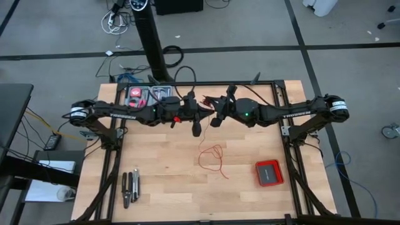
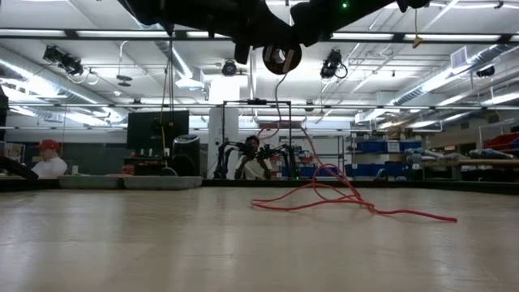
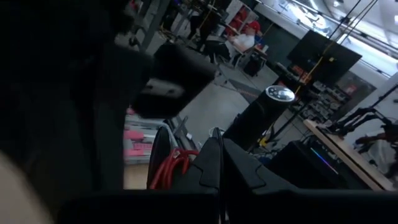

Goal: Coil cords
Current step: Coil the red wire onto the spool

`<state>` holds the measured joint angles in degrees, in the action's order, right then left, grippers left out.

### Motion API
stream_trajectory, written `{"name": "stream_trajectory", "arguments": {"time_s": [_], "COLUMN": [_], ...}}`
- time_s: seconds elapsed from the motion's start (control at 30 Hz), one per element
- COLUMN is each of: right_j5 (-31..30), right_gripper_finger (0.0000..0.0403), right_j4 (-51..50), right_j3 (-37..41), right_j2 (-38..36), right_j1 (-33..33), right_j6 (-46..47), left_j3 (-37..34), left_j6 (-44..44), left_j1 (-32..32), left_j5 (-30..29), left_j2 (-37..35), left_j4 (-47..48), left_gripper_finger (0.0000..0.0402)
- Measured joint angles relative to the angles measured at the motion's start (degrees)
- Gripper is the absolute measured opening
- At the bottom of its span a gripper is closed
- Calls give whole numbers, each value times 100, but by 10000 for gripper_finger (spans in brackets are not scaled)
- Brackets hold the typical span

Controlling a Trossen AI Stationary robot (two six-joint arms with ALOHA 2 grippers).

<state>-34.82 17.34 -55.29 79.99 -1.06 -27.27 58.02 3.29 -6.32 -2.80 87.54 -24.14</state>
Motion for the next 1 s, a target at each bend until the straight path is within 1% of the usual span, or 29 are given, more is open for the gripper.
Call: {"name": "stream_trajectory", "arguments": {"time_s": [0.17,0.43,0.5,0.63,0.73,1.0], "right_j5": [12,2,16,-7,15,-121], "right_gripper_finger": [0,0,0,0,0,1], "right_j4": [42,76,71,209,205,48], "right_j3": [0,0,0,0,0,0], "right_j2": [-43,-227,-265,-308,-297,-497], "right_j1": [5,7,9,13,13,15], "right_j6": [-138,-287,-289,-293,-295,-385], "left_j3": [-2,-2,0,-19,-8,-9], "left_j6": [-22,-728,-852,-885,-901,-927], "left_j1": [13,10,11,17,17,15], "left_j5": [44,-80,-139,-271,-287,-250], "left_j2": [171,189,188,259,270,234], "left_j4": [-49,-6,73,211,71,374], "left_gripper_finger": [1,4,18,61,81,85]}}
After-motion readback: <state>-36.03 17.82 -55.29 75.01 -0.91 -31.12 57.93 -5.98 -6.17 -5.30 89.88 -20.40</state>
